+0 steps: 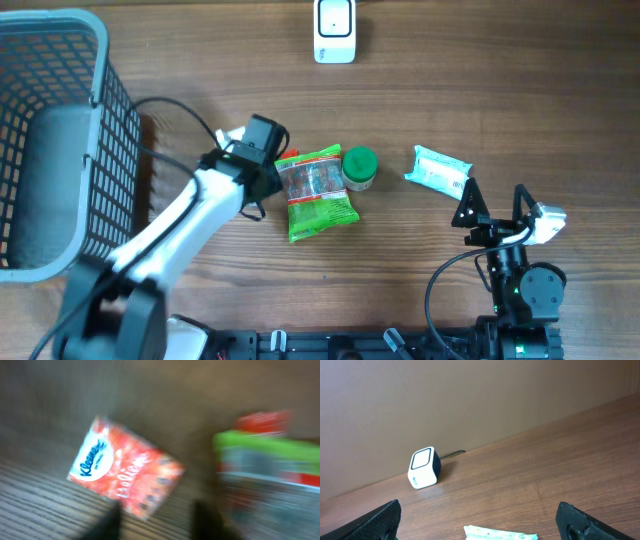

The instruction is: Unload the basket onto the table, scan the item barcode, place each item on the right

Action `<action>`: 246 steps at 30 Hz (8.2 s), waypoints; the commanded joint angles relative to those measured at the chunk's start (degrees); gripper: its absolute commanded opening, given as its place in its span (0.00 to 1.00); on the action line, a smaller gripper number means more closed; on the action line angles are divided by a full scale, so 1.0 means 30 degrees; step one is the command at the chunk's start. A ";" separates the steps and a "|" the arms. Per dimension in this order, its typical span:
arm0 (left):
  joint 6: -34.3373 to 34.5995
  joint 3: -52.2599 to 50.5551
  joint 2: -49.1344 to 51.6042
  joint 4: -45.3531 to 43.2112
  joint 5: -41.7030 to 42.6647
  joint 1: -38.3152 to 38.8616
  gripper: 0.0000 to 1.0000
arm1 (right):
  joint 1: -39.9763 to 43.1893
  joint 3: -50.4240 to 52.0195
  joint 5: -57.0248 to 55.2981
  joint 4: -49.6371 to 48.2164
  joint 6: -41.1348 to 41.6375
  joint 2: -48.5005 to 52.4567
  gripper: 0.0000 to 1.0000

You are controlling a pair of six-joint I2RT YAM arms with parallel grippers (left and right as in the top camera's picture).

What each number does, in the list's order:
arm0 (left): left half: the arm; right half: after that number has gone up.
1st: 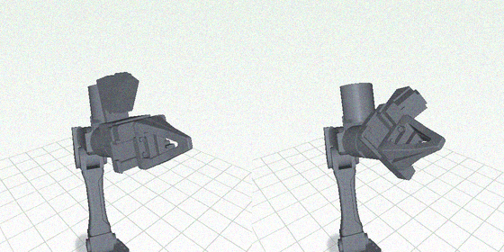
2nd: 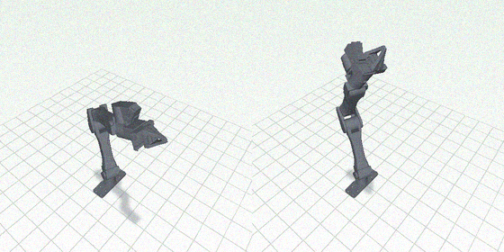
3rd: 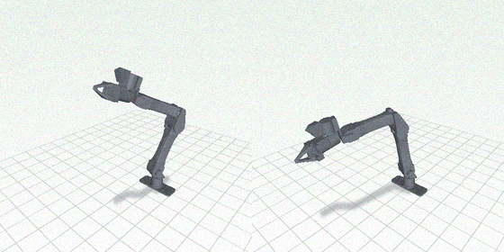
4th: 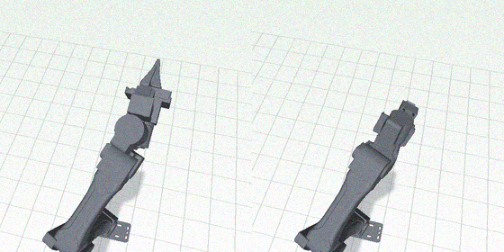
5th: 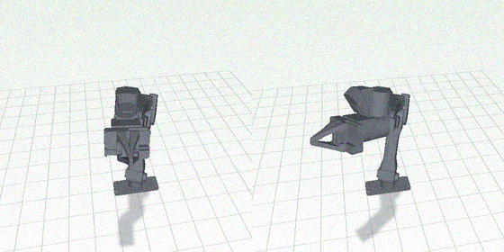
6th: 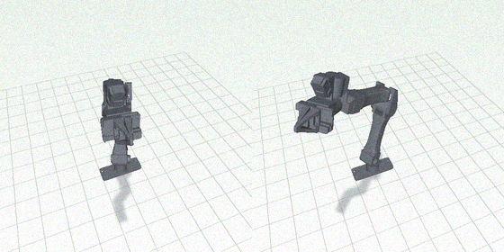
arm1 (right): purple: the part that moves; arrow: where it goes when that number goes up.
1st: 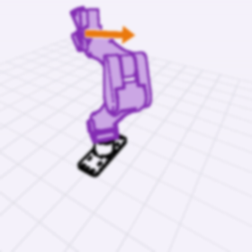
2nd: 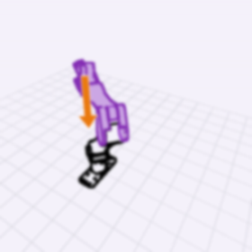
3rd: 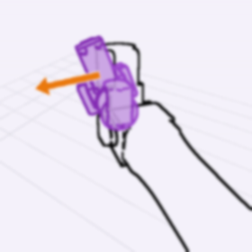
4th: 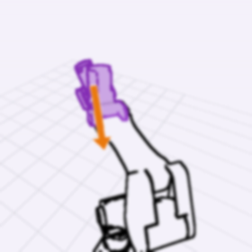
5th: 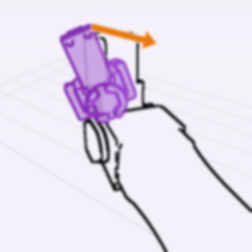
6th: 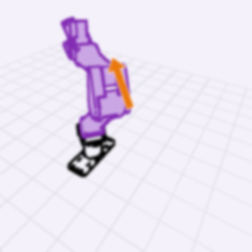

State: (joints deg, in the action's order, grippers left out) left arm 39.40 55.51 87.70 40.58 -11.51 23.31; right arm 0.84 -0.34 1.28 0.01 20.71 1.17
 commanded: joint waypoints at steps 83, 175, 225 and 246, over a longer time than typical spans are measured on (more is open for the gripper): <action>-1.1475 -1.3049 -2.9077 -1.0156 0.8094 -0.9938 1.00 | -0.0058 0.0015 0.0087 -0.0066 -0.0270 -0.0124 1.00; -1.1475 -1.6218 -2.9077 -0.5865 0.7825 -0.9938 1.00 | -1.1540 -3.8738 0.3963 2.8276 0.0597 3.8111 0.61; -1.1475 -1.6218 -2.9077 -0.5865 0.7825 -0.9938 1.00 | 0.1552 -3.7521 -0.8714 1.3478 -0.2055 3.8883 0.64; -1.1475 -1.6218 -2.9077 -0.5865 0.7825 -0.9938 1.00 | 1.4251 -3.9160 0.4138 1.9424 -0.0845 3.9226 1.00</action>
State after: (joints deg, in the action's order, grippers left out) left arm 4.27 7.01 0.80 23.16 11.88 -6.52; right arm 46.89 -114.52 3.46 56.86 17.98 129.01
